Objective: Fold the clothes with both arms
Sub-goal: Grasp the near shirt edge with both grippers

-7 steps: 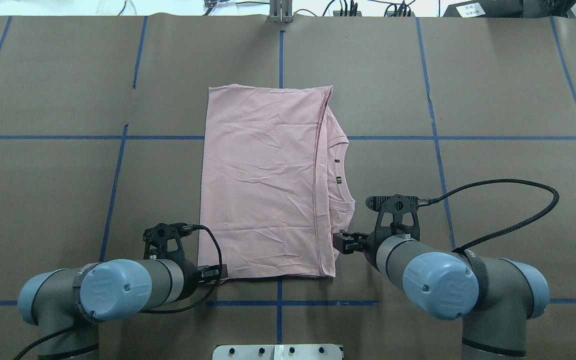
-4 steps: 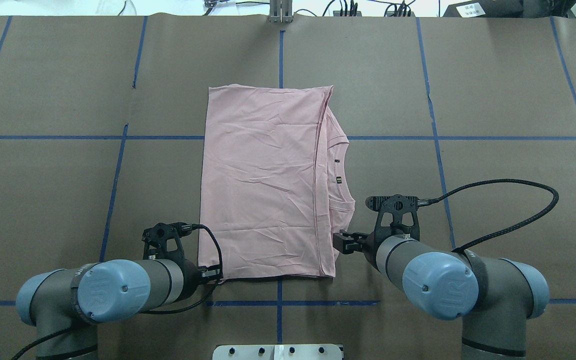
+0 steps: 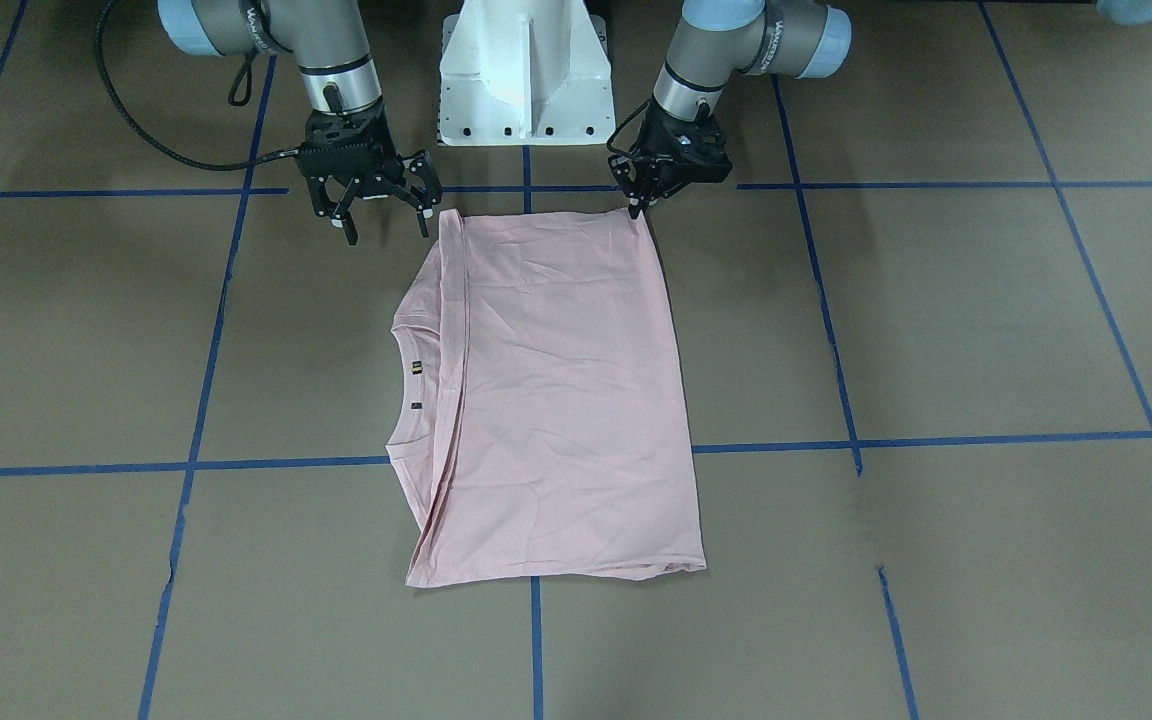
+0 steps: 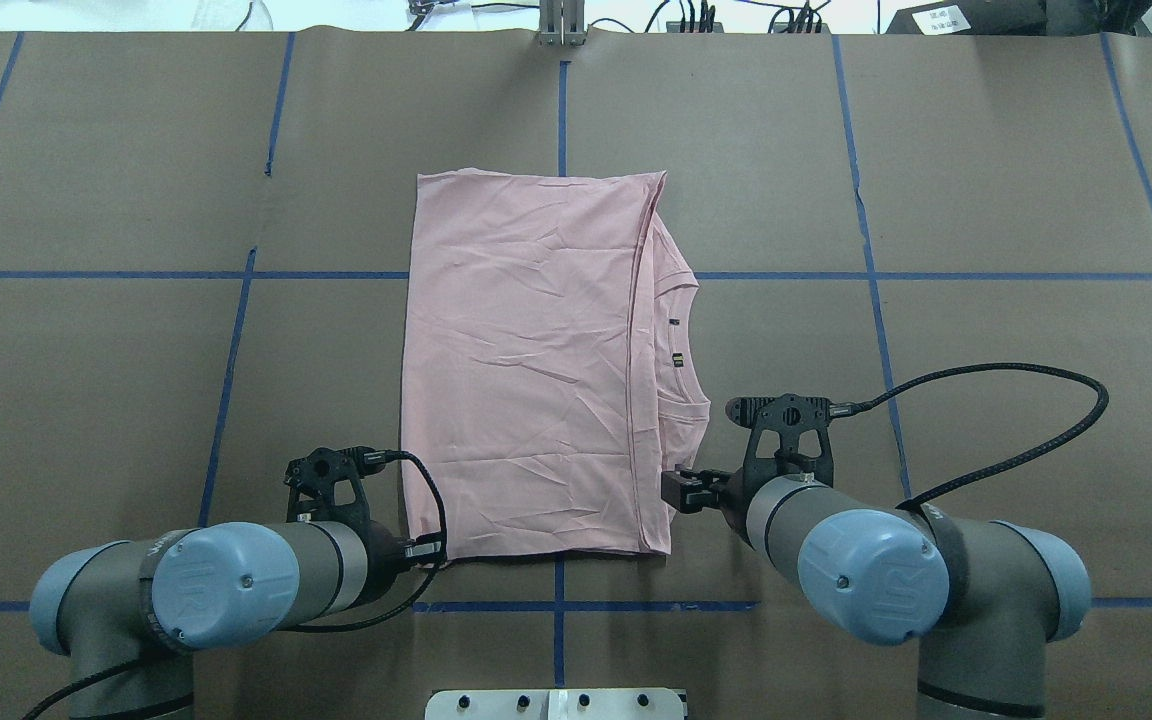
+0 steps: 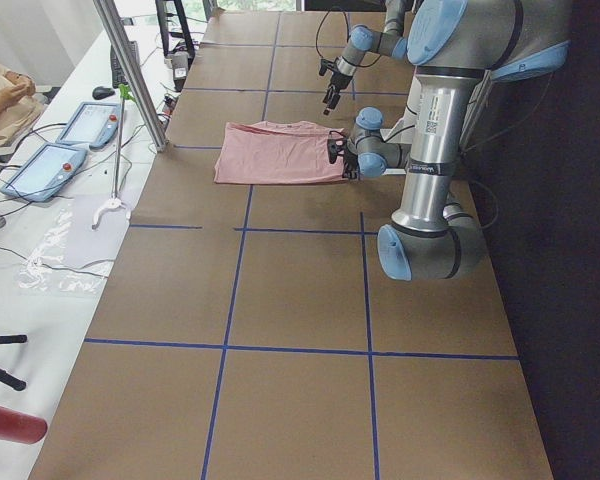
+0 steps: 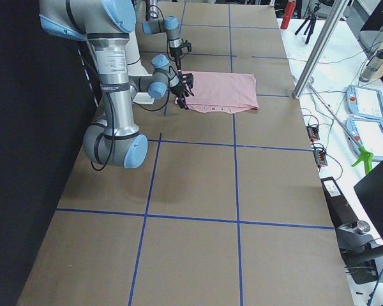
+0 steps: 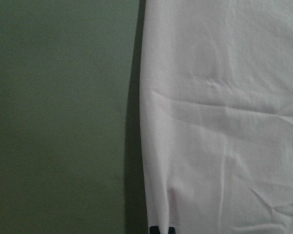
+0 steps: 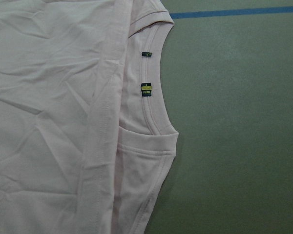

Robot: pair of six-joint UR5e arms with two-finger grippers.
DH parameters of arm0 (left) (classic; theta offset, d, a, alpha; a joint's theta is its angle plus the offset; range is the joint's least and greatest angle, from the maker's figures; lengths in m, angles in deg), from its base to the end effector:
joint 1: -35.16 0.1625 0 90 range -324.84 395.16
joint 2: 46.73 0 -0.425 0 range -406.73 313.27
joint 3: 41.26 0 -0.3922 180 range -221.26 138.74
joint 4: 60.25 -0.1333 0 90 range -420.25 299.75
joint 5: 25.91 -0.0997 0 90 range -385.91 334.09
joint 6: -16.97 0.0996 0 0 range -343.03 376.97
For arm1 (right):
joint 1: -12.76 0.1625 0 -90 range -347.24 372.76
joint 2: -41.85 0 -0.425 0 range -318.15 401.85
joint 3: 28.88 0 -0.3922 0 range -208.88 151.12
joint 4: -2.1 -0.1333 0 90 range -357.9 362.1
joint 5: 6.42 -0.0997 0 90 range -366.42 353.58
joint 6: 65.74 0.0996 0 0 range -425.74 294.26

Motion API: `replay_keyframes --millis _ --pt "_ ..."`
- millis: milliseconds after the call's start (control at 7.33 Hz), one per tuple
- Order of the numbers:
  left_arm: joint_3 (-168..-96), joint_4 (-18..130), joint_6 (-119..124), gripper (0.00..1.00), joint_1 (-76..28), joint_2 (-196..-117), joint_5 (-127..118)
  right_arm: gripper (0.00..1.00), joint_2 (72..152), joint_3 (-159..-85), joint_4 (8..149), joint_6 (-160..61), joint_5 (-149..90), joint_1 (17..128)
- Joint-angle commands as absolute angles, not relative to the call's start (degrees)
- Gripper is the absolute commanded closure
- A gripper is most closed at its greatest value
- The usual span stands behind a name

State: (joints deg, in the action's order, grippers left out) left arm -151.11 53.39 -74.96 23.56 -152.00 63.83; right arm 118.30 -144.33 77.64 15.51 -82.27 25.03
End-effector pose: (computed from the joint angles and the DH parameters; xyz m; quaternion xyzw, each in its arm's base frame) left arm 0.5311 -0.2456 0.3133 0.0433 0.4887 -0.1038 0.8652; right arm -0.4955 -0.2691 0.3062 0.1896 -0.4188 0.0826 0.8842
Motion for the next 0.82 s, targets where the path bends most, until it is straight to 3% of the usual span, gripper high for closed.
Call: replay_keyframes --millis 0,136,409,682 --pt "-151.12 53.39 -74.96 1.00 23.56 -151.93 63.83 0.02 113.08 -141.76 81.09 22.21 -82.27 23.05" --pt "-151.12 53.39 -74.96 1.00 23.56 -152.02 63.83 0.07 108.95 -140.34 86.60 22.58 -82.27 22.61" --pt "-151.12 53.39 -75.05 1.00 23.65 -152.02 63.83 0.29 106.55 -136.22 87.53 24.78 -82.09 21.90" --pt "-151.21 53.39 -75.05 1.00 23.82 -152.02 63.74 0.29 106.27 -134.26 87.62 24.70 -81.31 21.81"
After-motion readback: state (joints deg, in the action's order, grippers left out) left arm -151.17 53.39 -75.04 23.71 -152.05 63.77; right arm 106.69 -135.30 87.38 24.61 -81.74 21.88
